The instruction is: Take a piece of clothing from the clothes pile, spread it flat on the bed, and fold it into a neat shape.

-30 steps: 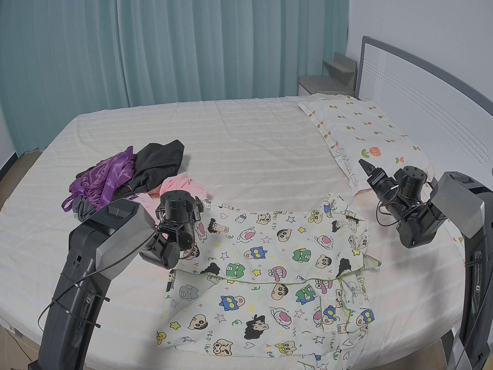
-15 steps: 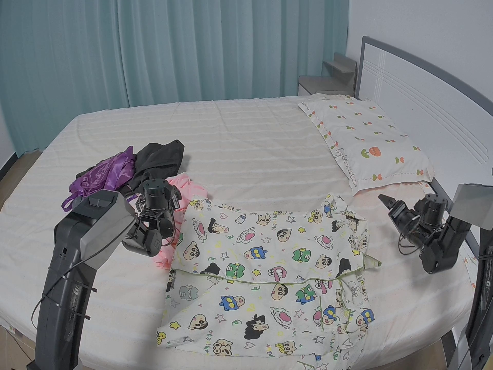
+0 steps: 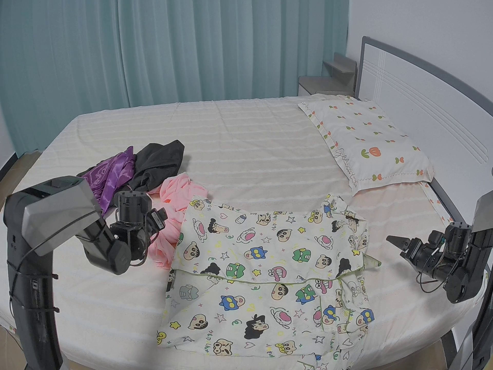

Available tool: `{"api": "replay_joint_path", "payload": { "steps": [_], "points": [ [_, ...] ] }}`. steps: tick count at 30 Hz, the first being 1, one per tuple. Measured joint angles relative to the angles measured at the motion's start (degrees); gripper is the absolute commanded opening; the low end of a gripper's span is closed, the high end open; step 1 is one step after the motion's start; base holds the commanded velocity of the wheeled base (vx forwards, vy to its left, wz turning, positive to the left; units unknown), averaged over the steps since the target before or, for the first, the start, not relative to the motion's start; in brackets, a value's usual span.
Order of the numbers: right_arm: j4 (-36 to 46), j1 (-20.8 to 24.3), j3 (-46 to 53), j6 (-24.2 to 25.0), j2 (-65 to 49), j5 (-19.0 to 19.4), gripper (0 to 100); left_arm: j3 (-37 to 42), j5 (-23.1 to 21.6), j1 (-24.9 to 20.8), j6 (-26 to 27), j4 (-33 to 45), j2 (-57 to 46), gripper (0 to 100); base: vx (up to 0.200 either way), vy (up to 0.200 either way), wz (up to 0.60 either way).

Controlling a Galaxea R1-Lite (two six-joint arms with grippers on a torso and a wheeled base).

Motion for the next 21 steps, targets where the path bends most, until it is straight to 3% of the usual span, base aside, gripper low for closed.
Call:
{"api": "replay_joint_path", "payload": {
  "steps": [5, 9, 15, 21],
  "points": [
    [0.0, 2.4, 3.3, -4.2, -0.7, 2.4, 100, 12.3, -4.5, -1.5, -10.6, -0.4, -7.1, 100, 0.0, 0.0, 0.0],
    [0.0, 7.2, 4.3, -5.7, -0.3, 0.6, 100, 17.8, -7.1, -2.7, -16.8, -1.9, -10.6, 100, 0.0, 0.0, 0.0],
    [0.0, 12.1, 3.7, -5.7, 0.7, -4.7, 100, 21.6, -9.2, -3.6, -19.4, -6.0, -12.8, 100, 0.0, 0.0, 0.0],
    [0.0, 14.4, 3.6, -2.1, 1.0, -5.6, 100, 22.7, -9.2, -4.3, -19.5, -7.7, -12.4, 100, 0.0, 0.0, 0.0]
  ]
}}
